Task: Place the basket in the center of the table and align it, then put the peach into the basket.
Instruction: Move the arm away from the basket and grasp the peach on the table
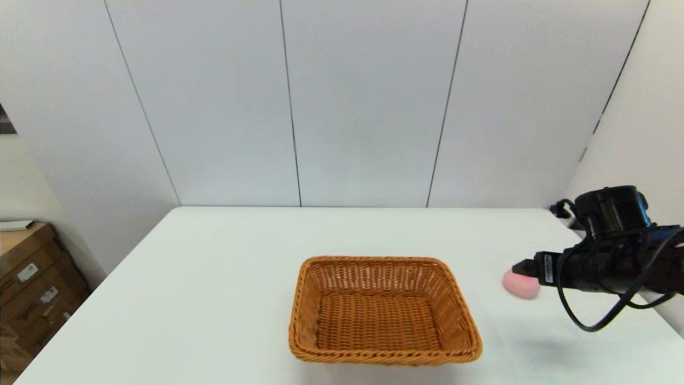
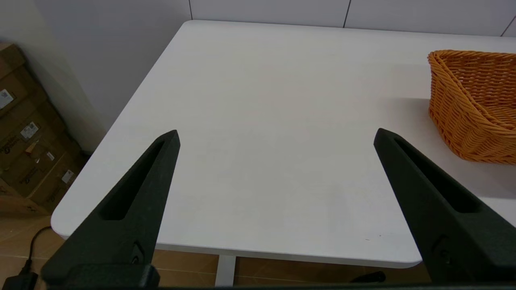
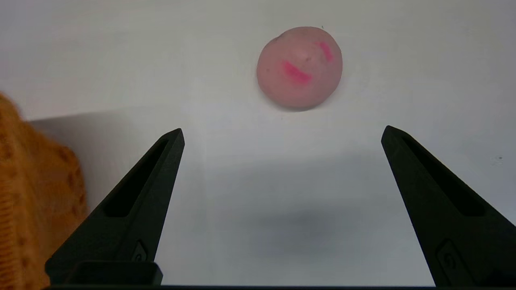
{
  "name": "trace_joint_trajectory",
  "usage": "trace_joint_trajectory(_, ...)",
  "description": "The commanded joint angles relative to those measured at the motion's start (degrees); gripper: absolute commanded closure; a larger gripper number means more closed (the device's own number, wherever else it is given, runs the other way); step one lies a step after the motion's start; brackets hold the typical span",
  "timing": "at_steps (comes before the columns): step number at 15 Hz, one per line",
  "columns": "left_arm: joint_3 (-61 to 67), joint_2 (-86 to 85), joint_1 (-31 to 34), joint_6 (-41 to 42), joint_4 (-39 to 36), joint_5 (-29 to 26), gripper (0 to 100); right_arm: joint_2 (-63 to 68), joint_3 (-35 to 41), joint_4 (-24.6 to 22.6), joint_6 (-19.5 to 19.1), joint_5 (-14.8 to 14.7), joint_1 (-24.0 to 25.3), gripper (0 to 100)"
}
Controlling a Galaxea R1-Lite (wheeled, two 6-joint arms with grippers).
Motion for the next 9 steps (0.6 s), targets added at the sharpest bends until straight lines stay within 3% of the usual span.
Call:
trace_joint_trajectory(1,0.0,0.0,0.0,0.0,0.1,0.1,0,7.9,-3.0,-3.1,0.2,-0.6,-0.1,0)
trace_joint_trajectory(9,0.0,0.0,0.0,0.0,0.1,0.1,0,15.3,-8.4,-3.2,0.3,-0.6,-2.8,0)
